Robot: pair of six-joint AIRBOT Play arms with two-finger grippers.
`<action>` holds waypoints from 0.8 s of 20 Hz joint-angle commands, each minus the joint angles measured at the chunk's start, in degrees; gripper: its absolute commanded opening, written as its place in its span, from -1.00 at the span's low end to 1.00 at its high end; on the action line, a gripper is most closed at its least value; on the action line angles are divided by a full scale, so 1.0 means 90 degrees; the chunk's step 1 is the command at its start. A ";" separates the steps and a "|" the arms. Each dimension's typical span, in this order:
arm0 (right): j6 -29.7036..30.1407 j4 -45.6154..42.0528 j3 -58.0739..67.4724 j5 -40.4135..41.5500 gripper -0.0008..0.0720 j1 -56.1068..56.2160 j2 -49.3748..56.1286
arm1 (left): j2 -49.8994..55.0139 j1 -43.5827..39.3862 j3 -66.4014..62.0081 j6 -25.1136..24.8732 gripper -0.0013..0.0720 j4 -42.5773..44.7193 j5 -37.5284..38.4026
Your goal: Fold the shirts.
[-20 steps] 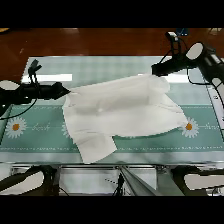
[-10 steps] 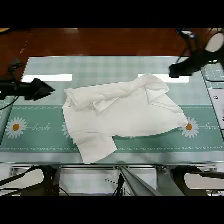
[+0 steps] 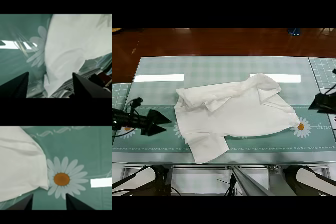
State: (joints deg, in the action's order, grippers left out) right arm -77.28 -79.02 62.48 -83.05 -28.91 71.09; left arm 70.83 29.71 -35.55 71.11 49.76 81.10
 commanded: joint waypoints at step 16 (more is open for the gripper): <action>0.0933 0.0646 -0.1858 0.0886 0.67 -0.0869 -0.0515 | 0.0614 -0.2001 0.0622 -0.0957 -0.91 -0.1610 -0.0746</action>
State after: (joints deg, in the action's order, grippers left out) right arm -70.78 -72.27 49.47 -78.02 -36.67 66.50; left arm 76.51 11.55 -30.00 64.97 36.75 72.16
